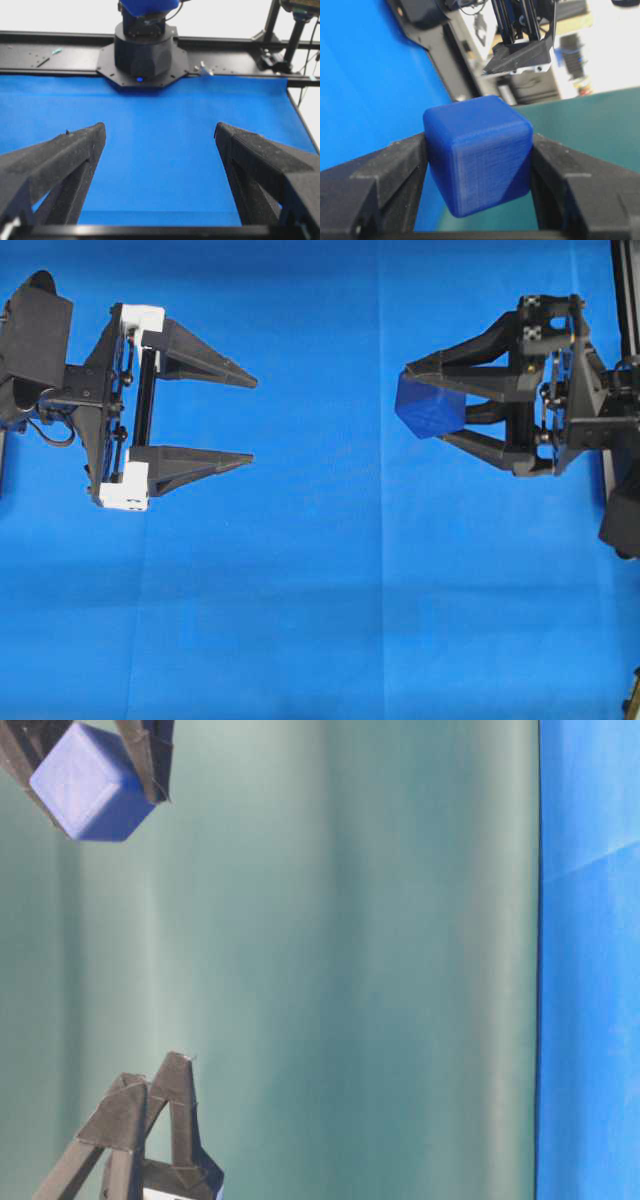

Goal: Handover the blue block to the right arm after grasping it with the left arm, then place it in the designated position.
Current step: 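Carry the cube with the right gripper and rotate it downward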

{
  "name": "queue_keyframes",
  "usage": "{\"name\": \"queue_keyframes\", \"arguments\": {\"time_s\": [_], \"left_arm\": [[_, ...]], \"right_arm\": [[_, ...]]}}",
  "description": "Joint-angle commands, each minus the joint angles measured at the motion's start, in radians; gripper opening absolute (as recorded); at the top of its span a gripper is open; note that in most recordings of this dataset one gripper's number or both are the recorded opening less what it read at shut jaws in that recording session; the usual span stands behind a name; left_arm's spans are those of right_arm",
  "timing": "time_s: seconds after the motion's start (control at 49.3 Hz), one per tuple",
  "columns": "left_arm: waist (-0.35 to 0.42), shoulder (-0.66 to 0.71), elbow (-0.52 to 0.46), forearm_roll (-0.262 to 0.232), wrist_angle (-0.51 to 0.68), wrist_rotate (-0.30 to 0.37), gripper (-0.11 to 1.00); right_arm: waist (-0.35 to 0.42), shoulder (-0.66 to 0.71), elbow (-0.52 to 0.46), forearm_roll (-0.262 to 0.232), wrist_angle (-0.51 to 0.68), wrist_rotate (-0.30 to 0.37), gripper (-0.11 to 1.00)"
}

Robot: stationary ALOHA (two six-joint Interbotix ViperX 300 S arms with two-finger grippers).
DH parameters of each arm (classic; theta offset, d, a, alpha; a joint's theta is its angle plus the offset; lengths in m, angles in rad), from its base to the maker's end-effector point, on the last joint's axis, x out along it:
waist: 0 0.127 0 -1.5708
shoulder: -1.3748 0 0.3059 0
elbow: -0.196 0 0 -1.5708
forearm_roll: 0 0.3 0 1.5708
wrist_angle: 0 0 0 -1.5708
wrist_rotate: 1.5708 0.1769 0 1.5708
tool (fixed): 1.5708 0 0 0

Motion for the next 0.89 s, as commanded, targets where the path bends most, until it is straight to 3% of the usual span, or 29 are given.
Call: {"name": "queue_keyframes", "arguments": {"time_s": [0.0,0.284,0.588,0.71,0.872], "left_arm": [[0.003,-0.011,-0.014,0.002,-0.012,0.002,0.93],[0.002,-0.009,-0.015,0.002,-0.012,0.002,0.93],[0.002,-0.009,-0.017,0.002,-0.012,0.006,0.93],[0.002,-0.009,-0.017,0.002,-0.012,0.008,0.93],[0.002,-0.009,-0.017,0.003,-0.012,0.008,0.93]], "right_arm": [[0.000,-0.008,-0.015,0.038,0.002,0.066,0.52],[0.002,-0.009,-0.017,0.095,0.025,0.388,0.52],[0.002,-0.009,-0.020,0.103,0.026,0.762,0.52],[0.002,-0.009,-0.021,0.103,0.044,0.839,0.52],[0.002,-0.009,-0.020,0.104,0.072,0.854,0.52]]}}
